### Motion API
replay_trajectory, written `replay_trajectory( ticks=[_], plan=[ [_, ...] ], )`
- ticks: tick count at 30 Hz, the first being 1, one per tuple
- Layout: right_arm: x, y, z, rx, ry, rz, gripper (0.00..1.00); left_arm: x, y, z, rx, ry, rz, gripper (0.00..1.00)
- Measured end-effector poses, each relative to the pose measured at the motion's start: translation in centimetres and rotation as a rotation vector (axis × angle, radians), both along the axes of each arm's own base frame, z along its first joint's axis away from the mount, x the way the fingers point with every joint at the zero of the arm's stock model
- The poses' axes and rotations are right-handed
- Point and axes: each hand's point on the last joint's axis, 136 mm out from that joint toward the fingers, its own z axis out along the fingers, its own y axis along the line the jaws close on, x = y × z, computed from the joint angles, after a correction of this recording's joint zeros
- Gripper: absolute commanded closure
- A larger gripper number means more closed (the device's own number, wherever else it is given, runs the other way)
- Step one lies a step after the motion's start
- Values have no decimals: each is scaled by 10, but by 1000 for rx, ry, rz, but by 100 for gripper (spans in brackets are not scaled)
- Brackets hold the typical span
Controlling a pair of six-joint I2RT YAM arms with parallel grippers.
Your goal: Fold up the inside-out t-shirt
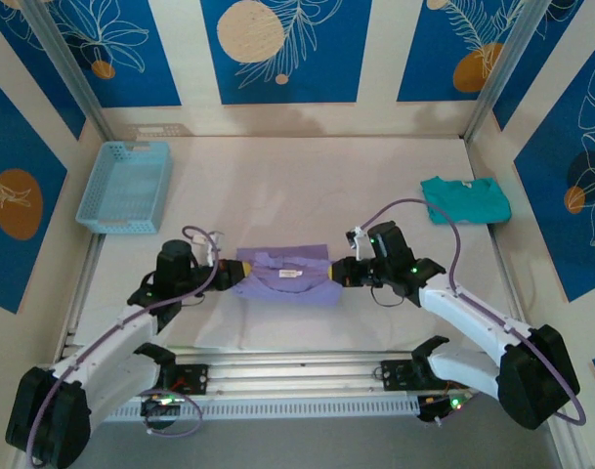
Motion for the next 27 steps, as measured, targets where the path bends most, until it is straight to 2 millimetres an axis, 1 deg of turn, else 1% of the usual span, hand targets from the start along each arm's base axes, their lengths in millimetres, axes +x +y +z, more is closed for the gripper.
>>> replay_trajectory(
  ticks=[2, 5, 7, 9, 14, 16, 17, 19, 20, 22, 24, 27],
  plan=[
    [4, 2, -4, -12, 15, -1, 100, 4, 3, -11, 32, 25, 23, 98],
    [18, 8, -9, -41, 39, -3, 100, 13, 6, -32, 97, 72, 43, 96],
    [30, 13, -14, -64, 54, -1, 100, 24, 8, -44, 148, 103, 54, 93],
    [43, 16, -20, -87, 64, -5, 99, 38, 9, -52, 189, 119, 69, 92],
    [69, 20, -44, -140, 105, -10, 96, 70, 14, -69, 264, 141, 95, 90],
    [80, 23, -58, -167, 127, -6, 91, 82, 17, -77, 292, 157, 111, 87],
    [85, 25, -63, -176, 138, -6, 88, 87, 19, -81, 304, 165, 115, 84],
    [97, 27, -77, -201, 157, -2, 78, 98, 22, -90, 336, 186, 126, 77],
    [103, 27, -83, -212, 165, -3, 75, 103, 24, -95, 348, 201, 132, 74],
    [112, 24, -93, -233, 176, -6, 66, 113, 28, -103, 373, 222, 146, 62],
    [119, 20, -92, -240, 174, -8, 60, 119, 32, -105, 390, 230, 152, 54],
    [128, 8, -80, -243, 144, -30, 53, 127, 39, -99, 434, 208, 170, 45]
  ],
)
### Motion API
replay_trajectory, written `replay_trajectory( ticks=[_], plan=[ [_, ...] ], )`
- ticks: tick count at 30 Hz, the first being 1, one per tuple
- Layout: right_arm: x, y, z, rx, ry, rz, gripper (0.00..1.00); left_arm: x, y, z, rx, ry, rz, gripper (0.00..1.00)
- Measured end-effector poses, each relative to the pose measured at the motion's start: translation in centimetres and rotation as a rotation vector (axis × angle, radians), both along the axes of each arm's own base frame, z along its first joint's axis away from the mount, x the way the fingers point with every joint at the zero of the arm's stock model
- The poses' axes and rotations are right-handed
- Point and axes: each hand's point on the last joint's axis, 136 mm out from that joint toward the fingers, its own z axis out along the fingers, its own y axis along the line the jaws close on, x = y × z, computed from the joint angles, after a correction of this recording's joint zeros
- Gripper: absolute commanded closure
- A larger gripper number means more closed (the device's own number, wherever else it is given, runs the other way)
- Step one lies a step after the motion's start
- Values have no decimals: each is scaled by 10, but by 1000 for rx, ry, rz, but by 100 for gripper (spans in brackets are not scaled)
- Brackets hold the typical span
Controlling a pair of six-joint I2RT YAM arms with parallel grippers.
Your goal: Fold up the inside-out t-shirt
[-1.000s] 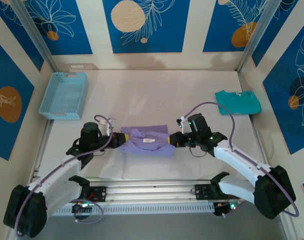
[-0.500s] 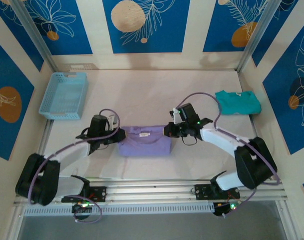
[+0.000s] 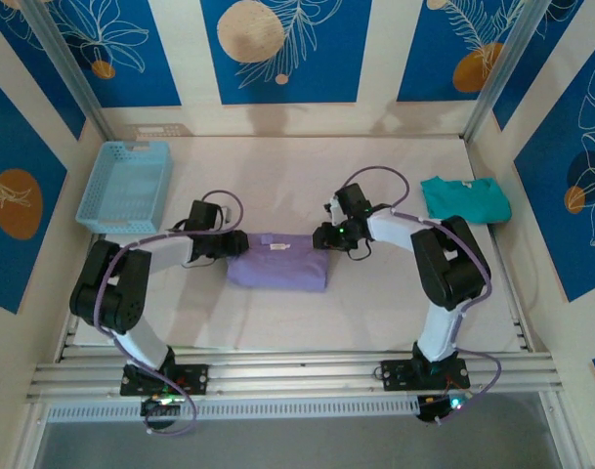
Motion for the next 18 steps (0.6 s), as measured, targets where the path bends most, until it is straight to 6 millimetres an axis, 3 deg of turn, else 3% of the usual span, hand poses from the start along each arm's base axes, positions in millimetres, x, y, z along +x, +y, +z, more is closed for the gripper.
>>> replay_trajectory(
  ticks=[5, 8, 11, 14, 18],
  plan=[
    [-9, -20, 34, 42, -52, -40, 37, -6, 14, 22, 47, -44, 16, 32],
    [-31, -15, 41, 94, -28, -42, 31, -19, 12, 37, 9, -70, 1, 28],
    [-51, -4, 29, 110, 38, -35, 28, -36, 6, 37, -46, -51, -31, 28],
    [-62, 3, 16, 104, 98, -40, 27, -51, 4, 24, -64, 6, -43, 34],
    [-65, 9, -3, 95, 158, -59, 26, -57, 5, 7, -57, 68, -43, 49]
  ],
)
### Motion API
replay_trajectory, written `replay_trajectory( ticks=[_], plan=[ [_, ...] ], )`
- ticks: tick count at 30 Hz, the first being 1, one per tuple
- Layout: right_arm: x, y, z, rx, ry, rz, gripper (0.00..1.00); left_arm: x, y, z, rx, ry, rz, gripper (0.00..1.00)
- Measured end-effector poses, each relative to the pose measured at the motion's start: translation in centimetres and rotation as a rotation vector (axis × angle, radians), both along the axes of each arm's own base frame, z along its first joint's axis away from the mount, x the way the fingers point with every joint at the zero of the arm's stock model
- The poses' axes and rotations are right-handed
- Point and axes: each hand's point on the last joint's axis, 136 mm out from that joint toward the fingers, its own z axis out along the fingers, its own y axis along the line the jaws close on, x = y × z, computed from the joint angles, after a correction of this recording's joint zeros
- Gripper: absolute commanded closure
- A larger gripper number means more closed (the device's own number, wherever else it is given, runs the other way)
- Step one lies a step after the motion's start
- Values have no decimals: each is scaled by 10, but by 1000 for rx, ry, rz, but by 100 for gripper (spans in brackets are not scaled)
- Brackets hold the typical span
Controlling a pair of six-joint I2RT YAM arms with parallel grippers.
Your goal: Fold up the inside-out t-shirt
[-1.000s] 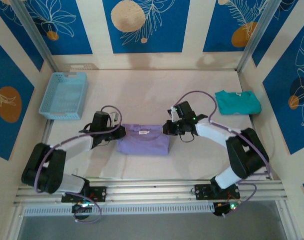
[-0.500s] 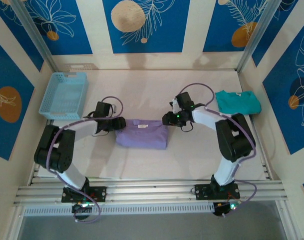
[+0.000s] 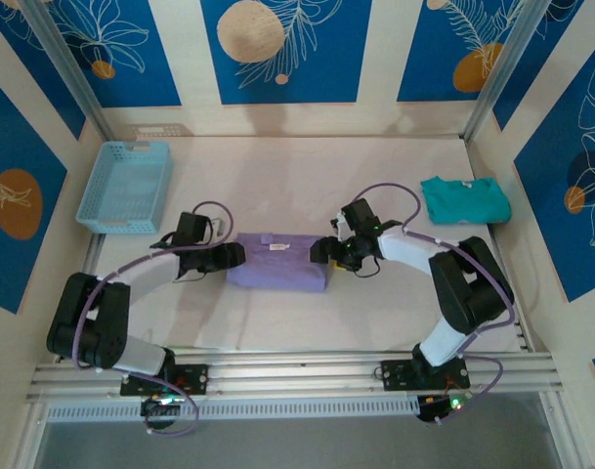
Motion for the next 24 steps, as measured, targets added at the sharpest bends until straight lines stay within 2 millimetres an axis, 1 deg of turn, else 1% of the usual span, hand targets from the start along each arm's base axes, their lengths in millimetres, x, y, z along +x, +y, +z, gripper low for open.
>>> replay_trajectory(
  ticks=[2, 3, 6, 9, 10, 13, 14, 16, 18, 19, 21, 22, 24],
  plan=[
    [0, 3, -7, -6, 22, -8, 26, -4, -1, -11, -5, 31, -5, 58],
    [2, 5, -5, 2, 21, -14, 27, -6, -2, -16, -10, 46, -4, 62],
    [7, 23, -6, 28, 20, 1, 34, -5, -2, -19, -30, 48, 4, 68],
    [10, 37, -7, 56, 18, 12, 49, -5, 0, -21, -42, 43, 14, 69],
    [11, 40, -8, 63, 22, 10, 56, -5, 0, -20, -44, 41, 14, 69],
    [12, 42, -11, 66, 24, 4, 76, -5, 0, -19, -46, 36, 17, 69],
    [13, 42, -11, 67, 25, -1, 82, -5, 0, -19, -47, 35, 17, 67],
    [16, 40, -10, 66, 14, -1, 92, -5, 0, -18, -44, 29, 15, 55],
    [18, 36, -7, 61, -1, 7, 98, -5, -1, -14, -45, 20, 14, 44],
    [20, 32, -4, 56, -12, 9, 100, -5, 1, -12, -33, 12, 21, 39],
    [25, 17, 7, 40, -48, 12, 100, -5, 7, -3, -7, -11, 44, 34],
    [29, 8, 15, 28, -73, 16, 100, -5, 11, 7, 3, -38, 61, 33],
    [39, -13, 36, -7, -134, 28, 100, -2, 16, 33, 6, -119, 87, 30]
  ],
)
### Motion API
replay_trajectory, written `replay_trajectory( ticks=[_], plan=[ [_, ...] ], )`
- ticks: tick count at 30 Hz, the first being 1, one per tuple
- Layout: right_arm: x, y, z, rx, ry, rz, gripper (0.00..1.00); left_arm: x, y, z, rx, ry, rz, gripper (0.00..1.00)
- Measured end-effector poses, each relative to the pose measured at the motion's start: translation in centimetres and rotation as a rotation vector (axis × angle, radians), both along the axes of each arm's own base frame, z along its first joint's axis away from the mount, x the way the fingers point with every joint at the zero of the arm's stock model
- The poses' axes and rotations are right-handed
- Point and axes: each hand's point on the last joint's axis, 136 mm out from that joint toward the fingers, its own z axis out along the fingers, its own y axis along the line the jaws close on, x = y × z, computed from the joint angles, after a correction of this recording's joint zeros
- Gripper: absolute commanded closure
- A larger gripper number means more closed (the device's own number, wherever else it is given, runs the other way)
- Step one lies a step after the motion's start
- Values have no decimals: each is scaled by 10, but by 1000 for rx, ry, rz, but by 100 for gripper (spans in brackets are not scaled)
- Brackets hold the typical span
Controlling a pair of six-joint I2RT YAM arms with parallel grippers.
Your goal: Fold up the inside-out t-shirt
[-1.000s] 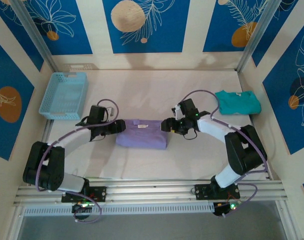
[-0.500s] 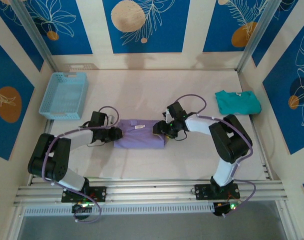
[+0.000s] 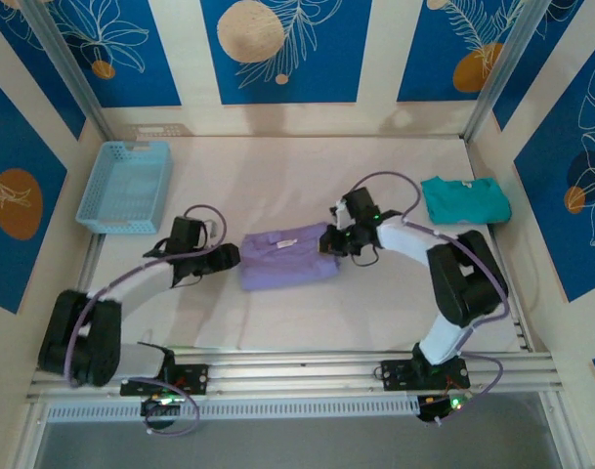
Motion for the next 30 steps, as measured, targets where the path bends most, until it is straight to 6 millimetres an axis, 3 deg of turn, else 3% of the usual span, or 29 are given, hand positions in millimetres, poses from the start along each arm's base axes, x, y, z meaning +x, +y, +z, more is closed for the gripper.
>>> replay_trajectory(
  ticks=[2, 5, 7, 11, 13, 22, 30],
  plan=[
    [15, -25, 26, -63, -81, 14, 100, 2, 2, 35, -23, -109, 19, 28],
    [40, -68, 61, -210, -195, 20, 100, 0, 4, 72, -57, -218, 31, 28],
    [53, -98, 79, -306, -241, 6, 100, -2, 4, 81, -64, -237, 31, 29],
    [72, -162, 110, -471, -301, -40, 100, -3, 3, 80, -58, -200, 25, 29],
    [78, -181, 125, -531, -333, -40, 100, -3, 2, 77, -57, -181, 21, 29],
    [100, -210, 202, -666, -487, 23, 100, -2, -2, 48, -48, -74, 14, 29],
    [111, -241, 210, -729, -453, 14, 100, 8, -8, 39, -56, -21, 6, 29]
  ],
)
